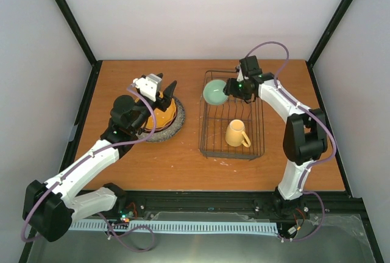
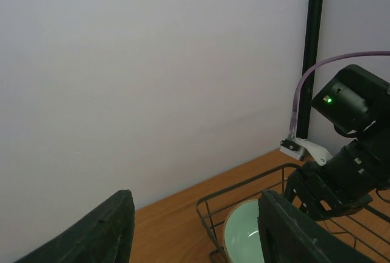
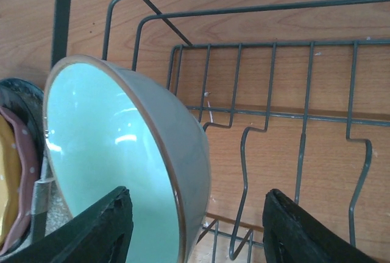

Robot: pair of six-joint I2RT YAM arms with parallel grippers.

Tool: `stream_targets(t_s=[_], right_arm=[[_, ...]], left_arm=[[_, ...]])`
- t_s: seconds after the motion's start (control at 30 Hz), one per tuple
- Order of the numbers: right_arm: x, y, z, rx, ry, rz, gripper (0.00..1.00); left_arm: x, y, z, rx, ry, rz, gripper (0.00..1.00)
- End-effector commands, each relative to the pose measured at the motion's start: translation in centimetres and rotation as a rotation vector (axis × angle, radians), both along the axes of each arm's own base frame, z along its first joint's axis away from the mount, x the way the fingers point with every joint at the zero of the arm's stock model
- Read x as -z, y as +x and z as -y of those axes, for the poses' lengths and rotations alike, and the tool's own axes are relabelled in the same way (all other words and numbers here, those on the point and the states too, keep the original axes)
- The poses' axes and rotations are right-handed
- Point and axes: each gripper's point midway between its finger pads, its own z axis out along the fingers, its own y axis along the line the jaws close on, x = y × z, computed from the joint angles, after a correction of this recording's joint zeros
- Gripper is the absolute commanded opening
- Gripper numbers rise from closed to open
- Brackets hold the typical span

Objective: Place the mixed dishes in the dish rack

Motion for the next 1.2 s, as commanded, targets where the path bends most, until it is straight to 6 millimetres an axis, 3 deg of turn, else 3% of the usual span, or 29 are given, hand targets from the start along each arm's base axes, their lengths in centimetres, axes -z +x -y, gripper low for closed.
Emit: stream_targets(t_s=[0.0,0.17,0.37,0.57,0.7,0.97,1.1,1.17], right_arm=[[1.0,0.6,-0.3,-0.026,-0.044,-0.011,0.56],[2.3,1.3,-1.1,-0.05,-0.045,-0.03,0.45],[3.0,2.0,-1.8,-0.074,-0.045,-0.035,0.04],[1.3,1.8,-2.0,-0.089,-0.019,0.018,0.03],[-2.4,1.2,-2.5,-0.105,0.057,0.09,0.03],[-13.6,-1.5,-3.4,-0.224,0.367,0.264,0.03],[-17.8,-4.0,-3.4,-0.343,0.622,0.269,0.03],[-18.5,-5.4,-3.3,-0.385,0.78,0.217,0.03]], left_arm=[[-1.9,-0.1,-0.2,0.01,-0.034,0.019,0.56],[-1.0,0.1,-0.2,0.005,-0.026,0.002,0.57],[-0.3,0.3,-0.4,-0.01,-0.016,-0.008,0.57],[1.2,0.8,-0.5,-0.026,0.001,-0.038,0.56],[2.5,1.2,0.0,0.013,-0.008,-0.078,0.56],[7.0,2.2,0.5,0.356,-0.176,-0.344,0.58],[6.9,0.9,0.8,0.593,-0.283,-0.405,0.61],[6.3,-0.2,1.2,0.726,-0.317,-0.435,0.69]])
